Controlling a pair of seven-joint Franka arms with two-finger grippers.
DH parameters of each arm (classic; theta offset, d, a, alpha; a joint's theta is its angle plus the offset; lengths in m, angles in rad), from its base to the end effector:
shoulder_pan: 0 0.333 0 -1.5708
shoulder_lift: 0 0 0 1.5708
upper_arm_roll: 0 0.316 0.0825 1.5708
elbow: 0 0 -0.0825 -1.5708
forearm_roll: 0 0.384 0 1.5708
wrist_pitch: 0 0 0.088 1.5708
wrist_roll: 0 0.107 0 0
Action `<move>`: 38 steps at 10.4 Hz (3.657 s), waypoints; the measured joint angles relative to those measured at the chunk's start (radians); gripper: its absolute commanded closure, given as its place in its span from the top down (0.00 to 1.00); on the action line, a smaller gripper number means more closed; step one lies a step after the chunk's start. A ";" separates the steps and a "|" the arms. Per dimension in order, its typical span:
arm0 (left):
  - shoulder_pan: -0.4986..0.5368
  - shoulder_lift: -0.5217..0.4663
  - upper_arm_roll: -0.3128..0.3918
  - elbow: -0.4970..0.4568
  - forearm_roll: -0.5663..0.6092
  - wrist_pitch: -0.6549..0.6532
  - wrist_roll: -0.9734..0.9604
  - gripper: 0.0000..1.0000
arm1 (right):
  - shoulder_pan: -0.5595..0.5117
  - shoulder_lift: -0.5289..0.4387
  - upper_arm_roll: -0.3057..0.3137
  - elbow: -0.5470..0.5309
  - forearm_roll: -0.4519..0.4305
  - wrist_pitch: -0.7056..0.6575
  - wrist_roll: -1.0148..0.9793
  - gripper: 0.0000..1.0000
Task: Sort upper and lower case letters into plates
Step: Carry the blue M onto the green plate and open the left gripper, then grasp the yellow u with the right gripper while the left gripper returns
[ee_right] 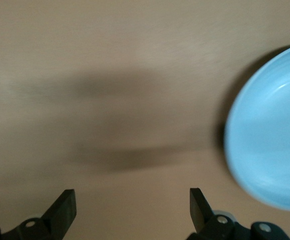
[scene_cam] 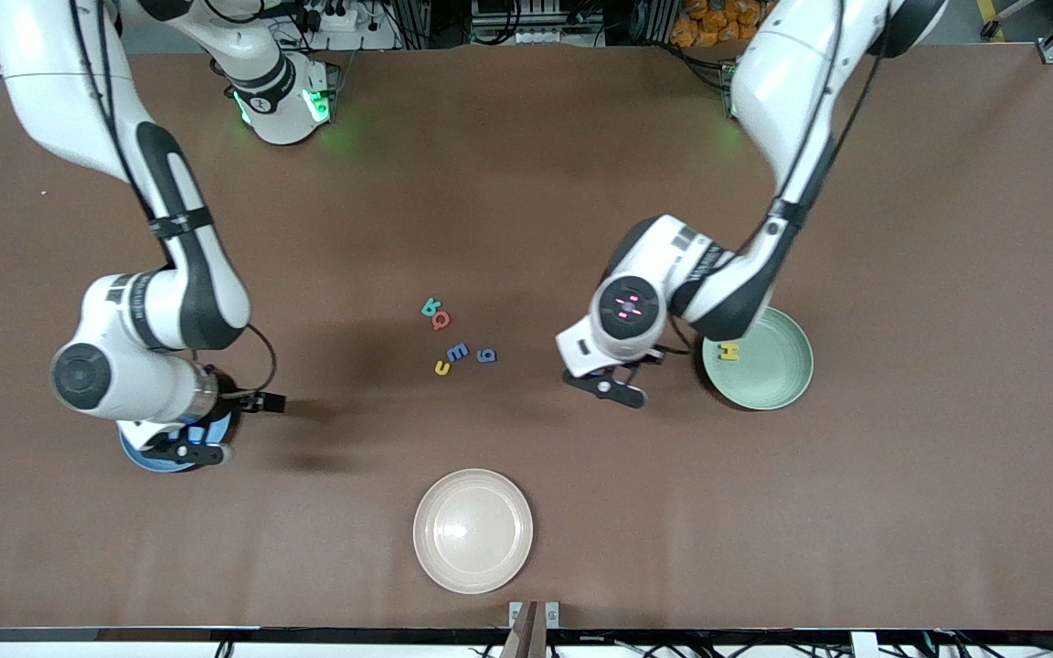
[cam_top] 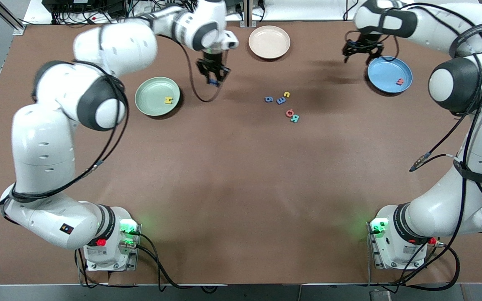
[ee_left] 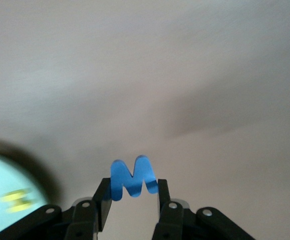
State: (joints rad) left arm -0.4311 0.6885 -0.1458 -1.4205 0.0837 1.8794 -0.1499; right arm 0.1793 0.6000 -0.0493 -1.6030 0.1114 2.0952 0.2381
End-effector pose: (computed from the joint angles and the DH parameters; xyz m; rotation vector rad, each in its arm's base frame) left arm 0.5981 -0.3604 0.2779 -2.9895 0.6667 0.3297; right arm 0.6742 0.0978 0.2715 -3.0817 0.2501 0.1805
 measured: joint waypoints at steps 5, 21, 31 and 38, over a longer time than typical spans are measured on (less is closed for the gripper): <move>0.319 -0.150 0.004 -0.360 0.026 0.192 0.423 1.00 | 0.234 0.044 0.003 -0.013 0.002 0.122 0.420 1.00; 0.123 -0.066 -0.279 -0.277 0.029 0.303 -0.475 1.00 | 0.384 0.156 0.002 -0.043 0.100 0.228 0.594 1.00; 0.063 0.004 -0.274 -0.204 0.029 0.357 -0.570 1.00 | 0.406 0.144 0.001 -0.045 0.103 0.244 0.616 0.00; -0.113 0.047 -0.169 -0.087 0.055 0.471 -0.580 1.00 | 0.205 0.041 -0.027 -0.043 0.102 0.061 0.329 0.00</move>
State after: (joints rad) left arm -0.5439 0.7358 -0.3151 -1.5076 0.1383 2.3507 -0.7299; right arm 0.3839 0.6415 -0.0762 -1.6465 0.2130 2.1564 0.5675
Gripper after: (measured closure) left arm 0.000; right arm 0.678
